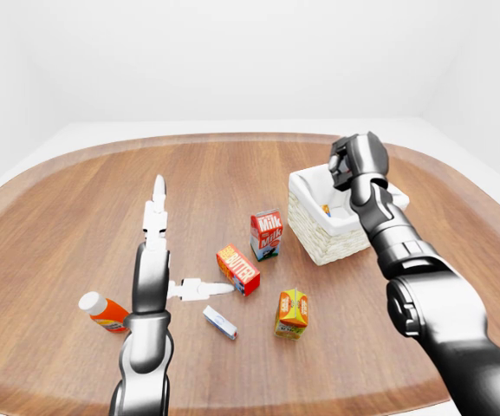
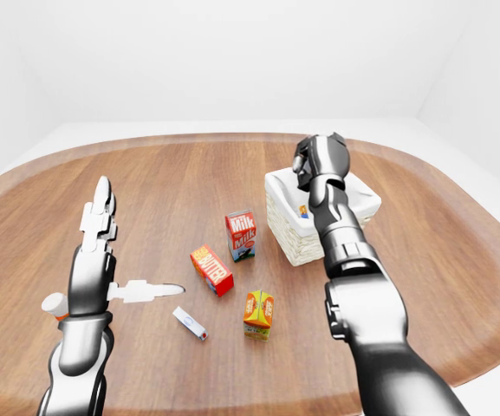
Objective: Pick up the alphabet soup and the tomato sauce, and put them in the basket.
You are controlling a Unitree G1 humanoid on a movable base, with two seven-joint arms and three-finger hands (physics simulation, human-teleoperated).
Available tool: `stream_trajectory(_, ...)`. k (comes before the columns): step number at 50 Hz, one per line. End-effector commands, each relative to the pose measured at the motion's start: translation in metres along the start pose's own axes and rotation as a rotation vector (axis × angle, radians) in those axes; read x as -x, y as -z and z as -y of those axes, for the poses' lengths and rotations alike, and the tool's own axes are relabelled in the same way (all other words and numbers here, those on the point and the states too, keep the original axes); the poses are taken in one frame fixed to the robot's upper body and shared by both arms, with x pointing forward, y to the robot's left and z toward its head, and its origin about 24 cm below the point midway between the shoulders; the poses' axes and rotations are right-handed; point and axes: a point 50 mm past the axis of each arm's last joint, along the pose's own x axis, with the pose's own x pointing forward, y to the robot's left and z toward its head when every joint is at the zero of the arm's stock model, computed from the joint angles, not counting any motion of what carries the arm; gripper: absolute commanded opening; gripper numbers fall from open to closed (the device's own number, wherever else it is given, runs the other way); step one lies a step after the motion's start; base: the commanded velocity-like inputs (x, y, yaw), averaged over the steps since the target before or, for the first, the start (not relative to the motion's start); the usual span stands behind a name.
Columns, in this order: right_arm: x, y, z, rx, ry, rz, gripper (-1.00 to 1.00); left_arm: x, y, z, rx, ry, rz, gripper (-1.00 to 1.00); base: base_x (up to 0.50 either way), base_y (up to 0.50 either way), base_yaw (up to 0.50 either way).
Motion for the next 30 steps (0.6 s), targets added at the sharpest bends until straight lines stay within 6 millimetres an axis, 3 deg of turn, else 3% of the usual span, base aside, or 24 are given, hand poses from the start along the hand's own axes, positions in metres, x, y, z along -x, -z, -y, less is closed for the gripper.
stream_trajectory(1, 0.001, -0.0045, -0.0058, 0.048, 0.023, 0.011, -1.0, 0.0004, -0.0003, 0.0, -0.001, 0.001, 0.0, 1.0, 0.0, 0.0, 0.0)
stream_trajectory(17, 0.0021, -0.0136, -0.0121, 0.119, 0.024, 0.055, -1.0, 0.0002, -0.001, -0.0001, -0.001, 0.002, 0.003, 1.0, 0.0, 0.0, 0.0)
stream_trajectory(30, 0.0002, -0.0093, -0.0087, 0.192, 0.024, 0.05, -1.0, 0.0001, -0.0019, -0.0004, 0.001, -0.002, 0.007, 1.0, 0.0, 0.0, 0.0)
